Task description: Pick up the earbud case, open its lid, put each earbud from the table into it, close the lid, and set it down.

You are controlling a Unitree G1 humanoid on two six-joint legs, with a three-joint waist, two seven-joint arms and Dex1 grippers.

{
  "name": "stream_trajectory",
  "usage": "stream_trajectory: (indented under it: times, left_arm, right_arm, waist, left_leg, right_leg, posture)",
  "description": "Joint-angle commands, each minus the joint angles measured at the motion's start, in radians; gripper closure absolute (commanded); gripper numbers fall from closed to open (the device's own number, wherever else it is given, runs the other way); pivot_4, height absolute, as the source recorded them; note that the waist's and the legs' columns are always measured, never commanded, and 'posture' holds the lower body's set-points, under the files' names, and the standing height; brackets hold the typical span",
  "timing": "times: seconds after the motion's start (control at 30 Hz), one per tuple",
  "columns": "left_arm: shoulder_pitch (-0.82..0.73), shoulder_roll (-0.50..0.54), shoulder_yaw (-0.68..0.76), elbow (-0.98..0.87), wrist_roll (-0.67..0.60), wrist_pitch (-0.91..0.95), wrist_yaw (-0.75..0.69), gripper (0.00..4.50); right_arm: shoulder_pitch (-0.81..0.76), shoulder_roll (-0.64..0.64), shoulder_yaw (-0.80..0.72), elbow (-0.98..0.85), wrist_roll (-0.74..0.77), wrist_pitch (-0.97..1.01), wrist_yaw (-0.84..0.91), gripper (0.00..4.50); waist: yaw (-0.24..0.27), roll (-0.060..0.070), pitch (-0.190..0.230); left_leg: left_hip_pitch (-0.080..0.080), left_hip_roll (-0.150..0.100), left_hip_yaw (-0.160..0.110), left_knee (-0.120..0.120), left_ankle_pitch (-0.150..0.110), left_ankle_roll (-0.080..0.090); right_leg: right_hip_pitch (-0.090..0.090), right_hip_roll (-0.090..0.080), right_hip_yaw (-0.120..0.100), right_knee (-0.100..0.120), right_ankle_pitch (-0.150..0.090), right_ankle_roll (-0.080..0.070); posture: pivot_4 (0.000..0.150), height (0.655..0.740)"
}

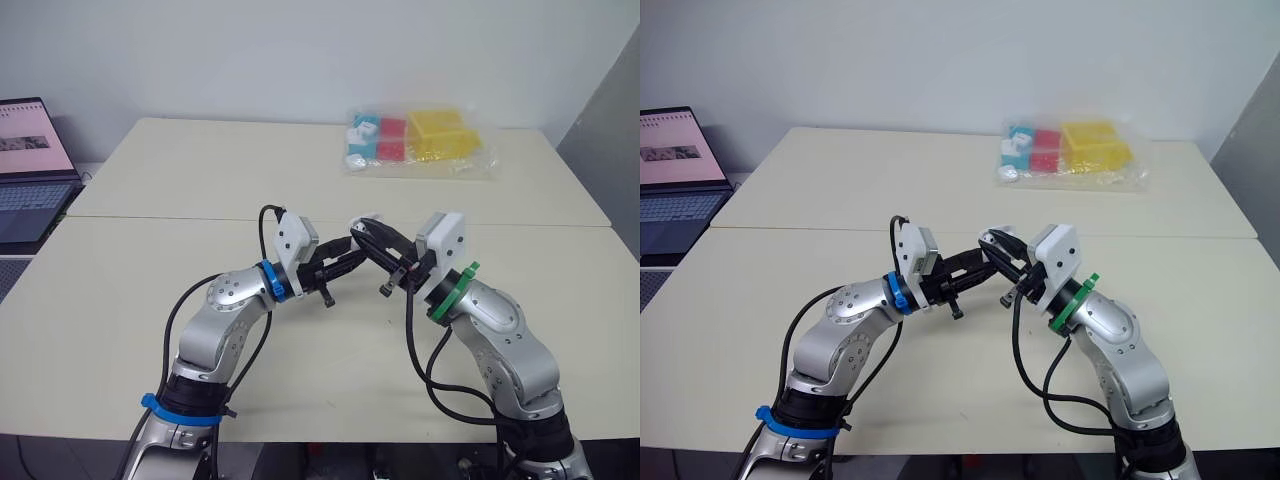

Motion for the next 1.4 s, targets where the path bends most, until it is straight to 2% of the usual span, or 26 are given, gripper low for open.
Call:
stream_trajectory:
  times: [0.03, 0.47, 0.77, 1.0, 1.17, 1.33, 1.4]
  left_arm:
    - [-0.014, 0.000, 0.016, -0.043, -0.022, -0.007, 0.003, 3.75]
    - [-0.014, -0.001, 0.019, -0.049, -0.023, -0.011, 0.007, 3.75]
    - [-0.006, 0.003, 0.014, -0.058, -0.024, -0.010, 0.012, 3.75]
    - [-0.003, 0.007, 0.017, -0.048, -0.020, -0.015, 0.013, 3.75]
    - [0.009, 0.019, 0.009, -0.044, -0.012, -0.025, -0.004, 3.75]
    - [0.019, 0.031, -0.019, -0.046, 0.001, -0.059, -0.047, 3.75]
    - [0.019, 0.037, -0.035, -0.043, 0.007, -0.079, -0.072, 3.75]
  right_arm:
    - [0.015, -0.008, -0.001, -0.015, -0.007, -0.029, -0.002, 4.10]
    - [0.049, -0.035, 0.013, -0.036, 0.015, 0.032, 0.000, 4.10]
    - [0.036, -0.059, -0.004, -0.065, 0.024, 0.033, -0.013, 1.00]
    - [0.028, -0.092, -0.047, -0.165, 0.094, 0.096, 0.000, 0.94]
    - [-0.020, -0.200, -0.169, -0.270, 0.242, 0.232, 0.023, 0.94]
    - [-0.169, -0.284, -0.247, -0.199, 0.346, 0.393, 0.009, 0.94]
    - [-0.264, -0.350, -0.263, -0.102, 0.364, 0.457, 0.043, 0.94]
  waist:
    - [0.000, 0.000, 0.000]
    - [0.000, 0.000, 0.000]
    - [0.000, 0.000, 0.000]
    - [0.000, 0.000, 0.000]
    - [0.000, 0.000, 0.000]
    - [-0.001, 0.000, 0.000]
    - [0.000, 0.000, 0.000]
  left_leg:
    - [0.000, 0.000, 0.000, 0.000, 0.000, 0.000]
    - [0.000, 0.000, 0.000, 0.000, 0.000, 0.000]
    - [0.000, 0.000, 0.000, 0.000, 0.000, 0.000]
    - [0.000, 0.000, 0.000, 0.000, 0.000, 0.000]
    - [0.000, 0.000, 0.000, 0.000, 0.000, 0.000]
    - [0.000, 0.000, 0.000, 0.000, 0.000, 0.000]
    - [0.000, 0.000, 0.000, 0.000, 0.000, 0.000]
  right_leg:
    - [0.000, 0.000, 0.000, 0.000, 0.000, 0.000]
    - [0.000, 0.000, 0.000, 0.000, 0.000, 0.000]
    - [0.000, 0.000, 0.000, 0.000, 0.000, 0.000]
    - [0.000, 0.000, 0.000, -0.001, 0.000, 0.000]
    - [0.000, 0.000, 0.000, -0.001, 0.000, 0.000]
    - [0.000, 0.000, -0.001, 0.000, 0.000, 0.000]
    - [0.000, 0.000, -0.001, 0.000, 0.000, -0.001]
  posture:
    - [0.150, 0.7354]
    - [0.150, 0.7354]
    - [0.150, 0.7354]
    - [0.150, 0.7354]
    - [0.150, 0.7354]
    - [0.150, 0.7354]
    - [0.150, 0.7354]
